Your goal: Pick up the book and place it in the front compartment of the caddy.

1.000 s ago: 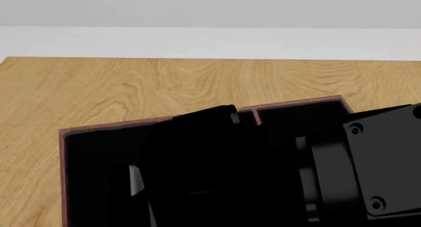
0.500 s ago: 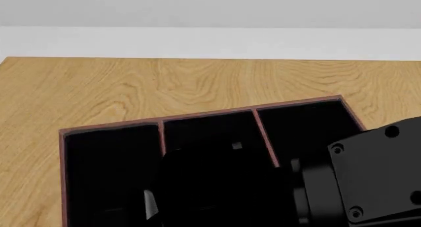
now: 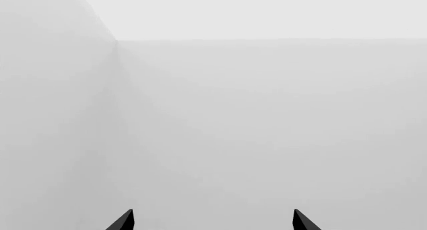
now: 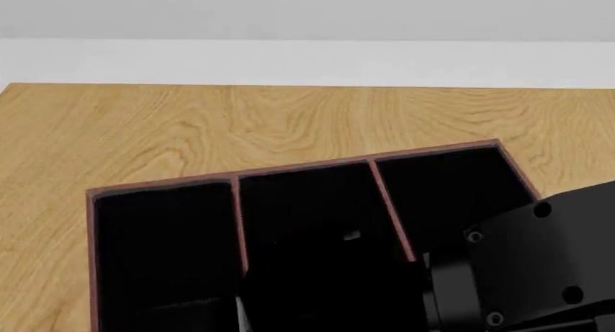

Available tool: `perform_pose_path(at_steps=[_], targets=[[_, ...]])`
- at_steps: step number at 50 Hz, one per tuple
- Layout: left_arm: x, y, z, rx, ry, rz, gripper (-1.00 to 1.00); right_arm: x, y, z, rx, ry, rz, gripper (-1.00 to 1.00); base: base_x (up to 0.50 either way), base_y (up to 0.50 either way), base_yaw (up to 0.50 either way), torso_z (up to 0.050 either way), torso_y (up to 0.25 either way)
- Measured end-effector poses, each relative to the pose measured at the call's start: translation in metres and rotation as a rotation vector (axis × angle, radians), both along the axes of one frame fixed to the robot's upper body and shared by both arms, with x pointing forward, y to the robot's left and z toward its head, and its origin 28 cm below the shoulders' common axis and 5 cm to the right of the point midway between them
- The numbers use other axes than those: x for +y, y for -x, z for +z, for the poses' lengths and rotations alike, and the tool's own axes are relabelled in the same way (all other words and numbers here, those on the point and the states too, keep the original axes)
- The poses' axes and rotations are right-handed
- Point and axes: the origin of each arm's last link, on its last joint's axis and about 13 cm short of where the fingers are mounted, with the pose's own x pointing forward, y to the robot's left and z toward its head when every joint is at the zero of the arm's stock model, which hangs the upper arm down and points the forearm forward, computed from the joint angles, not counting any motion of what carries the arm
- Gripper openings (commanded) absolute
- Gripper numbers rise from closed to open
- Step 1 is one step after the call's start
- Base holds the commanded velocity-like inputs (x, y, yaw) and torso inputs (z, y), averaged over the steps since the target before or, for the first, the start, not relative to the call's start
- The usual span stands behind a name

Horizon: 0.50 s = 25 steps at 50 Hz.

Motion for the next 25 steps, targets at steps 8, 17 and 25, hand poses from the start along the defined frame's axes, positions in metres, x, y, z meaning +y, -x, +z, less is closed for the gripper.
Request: perform_pose_path(at_steps=[8,17,25], targets=[[0.0,0.0,0.0,0.001,-0.001,-0.001,1.0,-0.003,-0.001,-0.007,0.006,0.02,-0.009,1.0,0.0,0.0,0.0,0.0,0.0],[0.0,0.001,0.0,0.0,0.0,0.0,1.0,-0.006,-0.003,-0.013,0.01,0.041,-0.018,1.0,0.0,0.0,0.0,0.0,0.0],[0.0,0.001,0.0,0.0,-0.001,0.0,1.0,-0.008,-0.005,-0.017,0.008,0.061,-0.025,1.0,0.0,0.0,0.0,0.0,0.0]])
